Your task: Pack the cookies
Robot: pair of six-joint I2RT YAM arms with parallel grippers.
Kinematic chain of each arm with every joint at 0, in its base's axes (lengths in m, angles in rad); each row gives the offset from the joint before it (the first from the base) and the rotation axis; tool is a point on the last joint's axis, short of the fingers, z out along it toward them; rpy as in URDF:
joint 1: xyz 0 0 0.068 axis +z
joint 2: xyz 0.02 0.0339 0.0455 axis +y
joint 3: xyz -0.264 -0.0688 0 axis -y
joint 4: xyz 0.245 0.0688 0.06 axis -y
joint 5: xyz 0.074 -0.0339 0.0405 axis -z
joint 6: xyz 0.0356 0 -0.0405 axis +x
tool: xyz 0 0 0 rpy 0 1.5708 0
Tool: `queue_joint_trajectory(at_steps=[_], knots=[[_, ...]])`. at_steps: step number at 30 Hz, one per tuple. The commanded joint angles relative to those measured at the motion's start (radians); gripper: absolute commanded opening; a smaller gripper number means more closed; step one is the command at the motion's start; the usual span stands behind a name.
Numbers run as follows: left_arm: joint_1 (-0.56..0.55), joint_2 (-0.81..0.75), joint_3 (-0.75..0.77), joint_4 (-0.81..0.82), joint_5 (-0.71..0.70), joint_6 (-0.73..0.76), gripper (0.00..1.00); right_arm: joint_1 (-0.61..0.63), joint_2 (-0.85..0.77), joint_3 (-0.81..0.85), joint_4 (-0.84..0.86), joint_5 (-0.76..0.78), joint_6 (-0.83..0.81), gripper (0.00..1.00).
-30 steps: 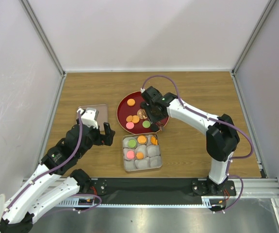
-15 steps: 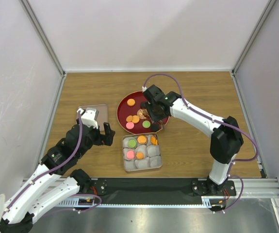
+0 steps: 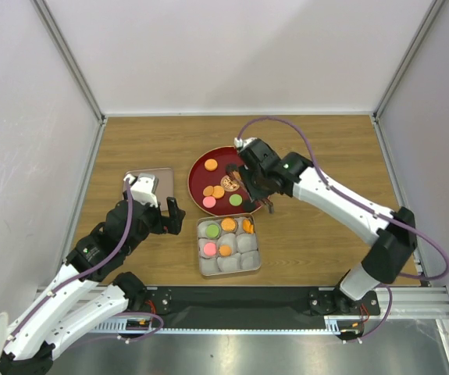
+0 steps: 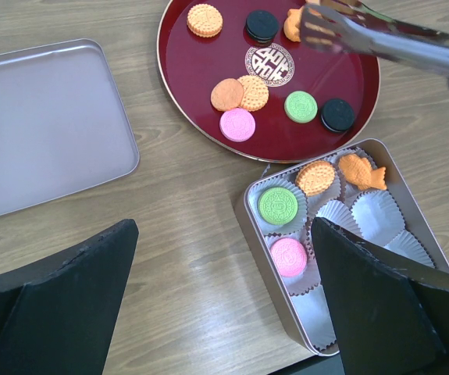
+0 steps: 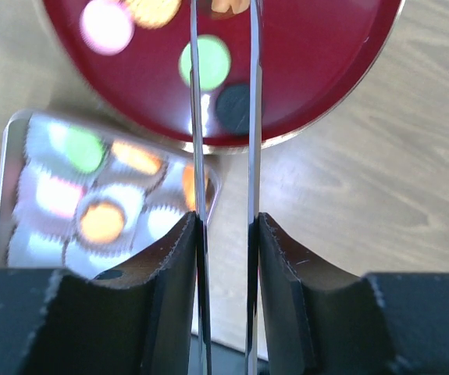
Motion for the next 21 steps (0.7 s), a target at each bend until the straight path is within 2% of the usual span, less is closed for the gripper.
queue_joint_trajectory(at_steps=[1, 8, 12, 21], knots=[[-0.008, -0.001, 0.014, 0.019, -0.001, -0.004, 1.00, 0.051, -0.116, -0.027, -0.064, 0.012, 0.024, 0.29], [-0.008, -0.001, 0.013, 0.021, 0.005, -0.002, 1.00, 0.197, -0.318, -0.133, -0.177, -0.031, 0.105, 0.30], [-0.007, 0.001, 0.013, 0.022, 0.009, -0.001, 1.00, 0.287, -0.380, -0.181, -0.233, -0.051, 0.165, 0.30], [-0.007, 0.002, 0.014, 0.021, 0.004, -0.002, 1.00, 0.378, -0.397, -0.286, -0.260, -0.036, 0.239, 0.31]])
